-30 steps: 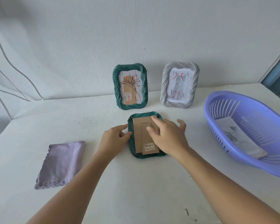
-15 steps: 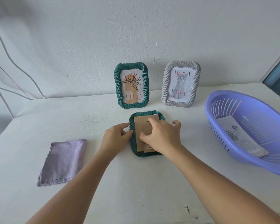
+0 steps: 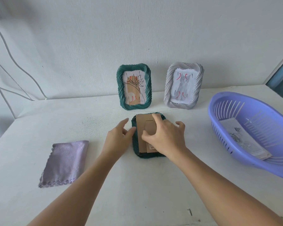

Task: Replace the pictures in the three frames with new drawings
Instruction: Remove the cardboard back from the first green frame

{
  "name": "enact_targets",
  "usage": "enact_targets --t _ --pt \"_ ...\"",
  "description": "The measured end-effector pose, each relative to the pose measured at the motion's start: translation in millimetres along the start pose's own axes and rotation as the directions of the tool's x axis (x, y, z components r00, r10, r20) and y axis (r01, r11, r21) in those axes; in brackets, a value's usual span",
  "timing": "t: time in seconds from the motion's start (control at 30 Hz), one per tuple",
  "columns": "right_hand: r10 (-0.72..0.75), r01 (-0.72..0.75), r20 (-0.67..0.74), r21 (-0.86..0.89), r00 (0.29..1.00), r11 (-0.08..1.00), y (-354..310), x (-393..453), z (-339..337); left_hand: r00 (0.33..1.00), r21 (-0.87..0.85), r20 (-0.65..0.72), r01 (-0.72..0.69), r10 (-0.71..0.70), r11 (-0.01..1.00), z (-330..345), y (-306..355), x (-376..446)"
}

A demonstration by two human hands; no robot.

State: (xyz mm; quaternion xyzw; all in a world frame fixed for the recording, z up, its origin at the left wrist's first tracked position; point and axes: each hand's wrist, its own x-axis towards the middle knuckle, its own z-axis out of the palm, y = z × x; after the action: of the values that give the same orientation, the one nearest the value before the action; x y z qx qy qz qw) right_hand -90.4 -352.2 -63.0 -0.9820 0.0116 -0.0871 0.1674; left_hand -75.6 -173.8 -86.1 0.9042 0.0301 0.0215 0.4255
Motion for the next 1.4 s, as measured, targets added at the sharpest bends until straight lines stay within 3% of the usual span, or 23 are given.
enact_targets --t 0.1,0.3,0.6,0.7,0.8,0.93,1.03,1.3,1.4 --pt "0.009 -0.009 -0.009 0.034 1.0 0.999 1.7 -0.4 -1.3 0.998 -0.054 -0.046 -0.047 0.044 0.997 -2.0 8.7 -7.3" --pt "-0.006 0.007 -0.012 0.049 1.0 0.999 0.7 -1.3 -8.1 0.994 -0.164 0.109 -0.01 0.028 0.986 2.0 26.2 -4.4" --pt "0.018 -0.017 -0.007 0.106 1.0 0.994 4.9 3.7 -16.0 0.997 -0.463 0.073 0.042 -0.009 0.885 -1.3 26.2 -4.8" --pt "0.067 -0.088 0.103 0.216 0.992 0.972 6.7 13.8 -17.7 0.999 -0.502 0.037 0.038 -0.022 0.864 -12.9 23.5 -4.5" --pt "0.022 -0.108 0.234 0.36 0.972 0.927 1.4 21.0 -18.8 0.999 -0.53 0.005 0.045 -0.05 0.847 -27.7 14.3 -3.2" --pt "-0.059 -0.098 0.288 0.501 0.956 0.86 -15.6 25.5 -10.1 0.997 -0.484 -0.024 0.054 -0.075 0.873 -49.2 -2.0 -3.5" --pt "-0.099 -0.089 0.298 0.559 0.949 0.825 -32.3 29.9 2.4 0.998 -0.353 0.004 0.061 -0.064 0.934 -69.3 -12.2 -4.4" --pt "-0.214 0.053 0.392 0.383 0.895 0.922 -65.6 28.0 20.0 0.988 0.083 0.104 0.11 -0.118 0.99 -101.5 -48.0 -1.5" --pt "-0.227 0.103 0.397 0.308 0.889 0.946 -70.1 28.8 25.0 0.985 0.158 0.109 0.114 -0.133 0.981 -100.6 -52.9 0.6"
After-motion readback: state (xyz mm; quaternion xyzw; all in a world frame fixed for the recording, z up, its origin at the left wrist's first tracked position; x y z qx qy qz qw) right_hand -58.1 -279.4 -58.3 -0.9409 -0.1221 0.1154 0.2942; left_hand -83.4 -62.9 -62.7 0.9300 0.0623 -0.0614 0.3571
